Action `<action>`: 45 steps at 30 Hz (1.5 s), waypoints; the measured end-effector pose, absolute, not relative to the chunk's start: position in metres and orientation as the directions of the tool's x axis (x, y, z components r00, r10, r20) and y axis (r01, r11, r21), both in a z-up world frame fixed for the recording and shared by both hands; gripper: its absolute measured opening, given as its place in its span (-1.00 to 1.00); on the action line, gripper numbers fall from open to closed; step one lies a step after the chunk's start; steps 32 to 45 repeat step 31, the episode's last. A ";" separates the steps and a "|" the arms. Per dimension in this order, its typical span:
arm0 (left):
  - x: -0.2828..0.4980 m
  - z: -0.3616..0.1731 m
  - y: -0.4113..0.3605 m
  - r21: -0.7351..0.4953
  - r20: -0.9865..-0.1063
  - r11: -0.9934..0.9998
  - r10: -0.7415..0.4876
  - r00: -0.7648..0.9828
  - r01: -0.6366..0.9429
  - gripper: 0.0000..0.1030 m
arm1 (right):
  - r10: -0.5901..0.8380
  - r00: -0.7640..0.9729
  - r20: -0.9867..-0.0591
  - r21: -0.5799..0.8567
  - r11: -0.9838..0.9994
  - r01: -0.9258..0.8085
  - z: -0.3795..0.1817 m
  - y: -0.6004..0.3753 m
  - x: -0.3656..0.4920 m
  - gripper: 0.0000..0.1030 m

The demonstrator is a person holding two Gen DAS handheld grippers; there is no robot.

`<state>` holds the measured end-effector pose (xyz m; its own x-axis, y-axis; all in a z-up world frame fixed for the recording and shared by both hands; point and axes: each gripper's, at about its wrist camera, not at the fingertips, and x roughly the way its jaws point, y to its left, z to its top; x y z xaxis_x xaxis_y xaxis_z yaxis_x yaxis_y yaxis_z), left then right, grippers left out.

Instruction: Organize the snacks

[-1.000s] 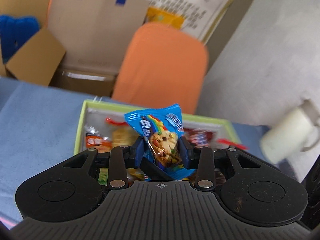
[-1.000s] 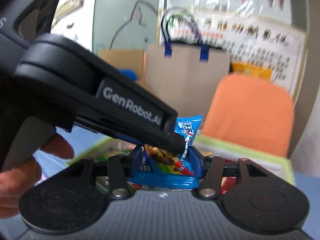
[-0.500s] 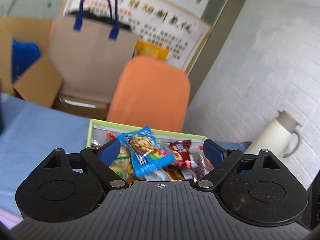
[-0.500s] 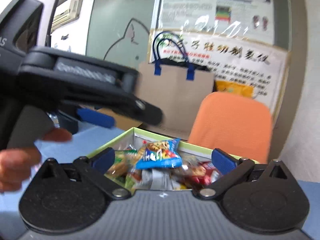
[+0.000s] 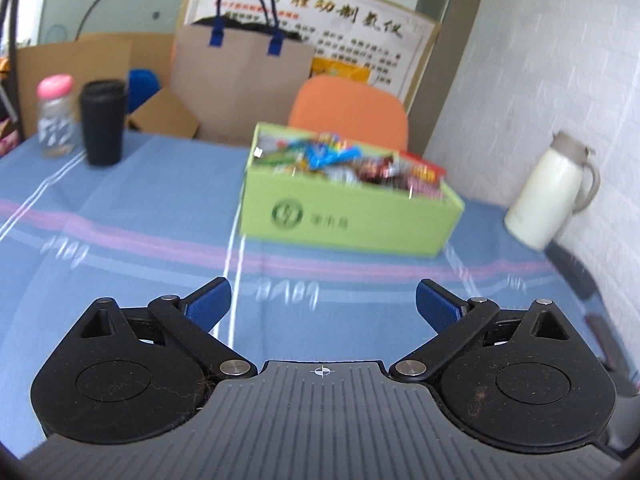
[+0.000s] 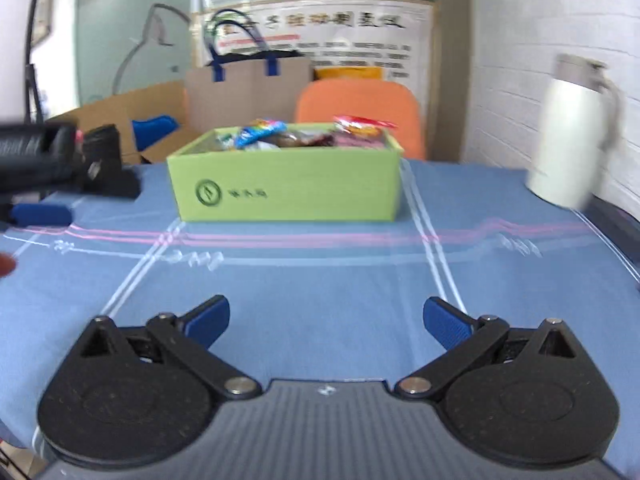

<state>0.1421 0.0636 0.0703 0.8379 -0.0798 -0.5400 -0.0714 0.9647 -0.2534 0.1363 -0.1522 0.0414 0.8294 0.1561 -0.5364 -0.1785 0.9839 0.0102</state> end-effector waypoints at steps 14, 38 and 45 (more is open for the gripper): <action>0.030 0.063 0.028 -0.160 -0.495 0.987 -0.075 0.866 -0.006 0.71 | 0.096 0.904 -0.417 -0.030 0.992 -0.120 0.070 -0.168 0.023 0.99; -0.006 0.059 0.023 -0.114 -0.496 0.992 -0.017 0.868 -0.046 0.58 | 0.043 0.920 -0.390 0.026 0.999 -0.036 0.068 -0.188 -0.005 0.99; -0.006 0.059 0.023 -0.114 -0.496 0.992 -0.017 0.868 -0.046 0.58 | 0.043 0.920 -0.390 0.026 0.999 -0.036 0.068 -0.188 -0.005 0.99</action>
